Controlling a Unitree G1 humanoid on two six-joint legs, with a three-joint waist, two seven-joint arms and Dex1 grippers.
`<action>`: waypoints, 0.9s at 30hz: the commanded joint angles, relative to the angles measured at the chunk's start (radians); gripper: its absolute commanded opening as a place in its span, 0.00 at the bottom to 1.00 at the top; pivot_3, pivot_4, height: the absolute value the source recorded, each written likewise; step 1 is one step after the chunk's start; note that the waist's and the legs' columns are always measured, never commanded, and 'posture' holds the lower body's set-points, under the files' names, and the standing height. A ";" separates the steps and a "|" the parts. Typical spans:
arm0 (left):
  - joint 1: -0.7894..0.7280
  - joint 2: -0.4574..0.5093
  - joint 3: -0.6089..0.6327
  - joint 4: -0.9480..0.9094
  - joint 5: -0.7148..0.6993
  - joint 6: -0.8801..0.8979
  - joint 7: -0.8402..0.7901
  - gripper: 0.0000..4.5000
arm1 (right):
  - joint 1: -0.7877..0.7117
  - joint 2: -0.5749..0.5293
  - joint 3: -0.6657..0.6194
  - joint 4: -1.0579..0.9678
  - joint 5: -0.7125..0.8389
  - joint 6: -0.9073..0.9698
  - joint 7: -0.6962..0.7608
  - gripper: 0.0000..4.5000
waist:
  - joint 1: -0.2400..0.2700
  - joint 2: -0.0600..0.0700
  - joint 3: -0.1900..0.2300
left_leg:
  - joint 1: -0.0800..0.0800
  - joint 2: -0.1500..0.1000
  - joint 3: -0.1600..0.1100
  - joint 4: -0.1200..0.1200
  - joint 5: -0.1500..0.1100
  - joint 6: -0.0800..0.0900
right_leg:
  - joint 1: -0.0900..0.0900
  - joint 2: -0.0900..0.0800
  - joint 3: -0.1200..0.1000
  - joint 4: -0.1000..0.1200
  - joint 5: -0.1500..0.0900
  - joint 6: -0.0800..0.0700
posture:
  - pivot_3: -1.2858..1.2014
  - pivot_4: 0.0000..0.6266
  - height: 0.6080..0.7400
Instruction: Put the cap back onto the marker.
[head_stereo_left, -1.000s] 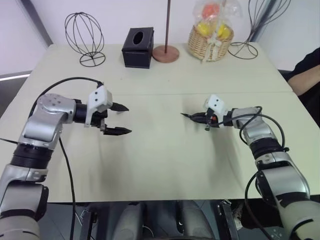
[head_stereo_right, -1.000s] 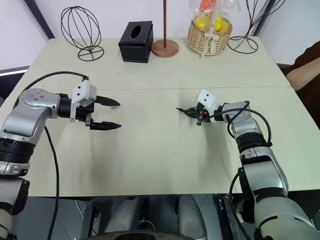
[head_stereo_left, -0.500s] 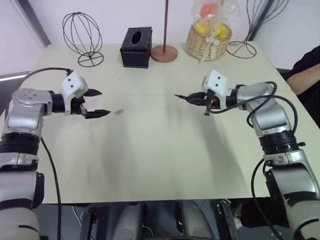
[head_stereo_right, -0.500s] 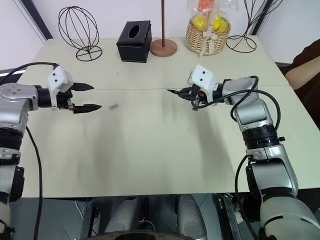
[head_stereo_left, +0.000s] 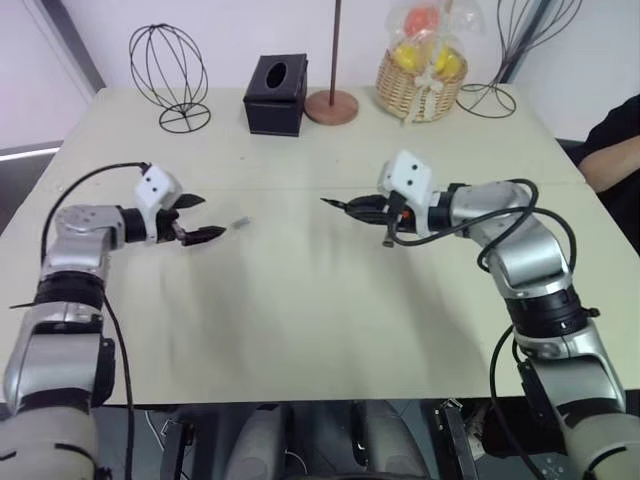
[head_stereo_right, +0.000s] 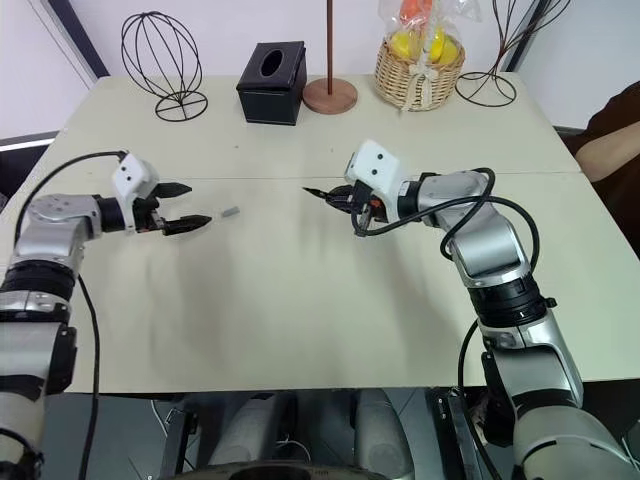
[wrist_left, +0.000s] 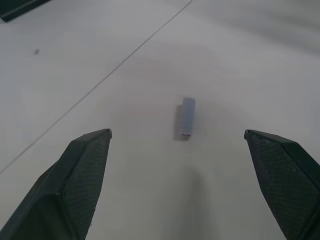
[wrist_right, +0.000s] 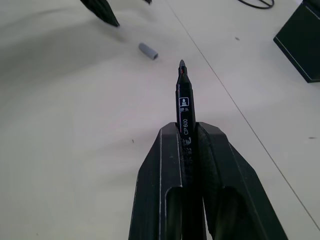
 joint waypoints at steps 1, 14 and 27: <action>-0.051 -0.021 0.020 0.087 0.018 -0.036 0.027 1.00 | 0.001 -0.009 -0.020 -0.060 0.021 0.018 -0.026 0.01 | 0.000 0.000 0.000 | 0.000 0.000 0.000 0.000 0.000 0.000 | 0.000 0.000 0.000 0.000 0.000 0.000 | 0.52 0.24 1.00; -0.130 -0.110 0.014 0.278 0.096 -0.112 0.110 1.00 | 0.026 -0.041 -0.027 -0.098 0.038 0.041 -0.071 0.01 | 0.003 0.000 0.000 | 0.000 -0.001 0.000 0.000 0.000 0.000 | 0.000 0.000 0.000 0.000 0.000 0.000 | 0.52 0.24 1.00; -0.159 -0.126 0.003 0.321 0.168 -0.131 0.121 1.00 | 0.047 -0.062 -0.031 -0.120 0.059 0.052 -0.107 0.01 | 0.002 0.000 0.000 | 0.000 -0.001 0.000 0.000 0.000 0.000 | 0.000 0.000 0.000 0.000 0.000 0.000 | 0.52 0.24 1.00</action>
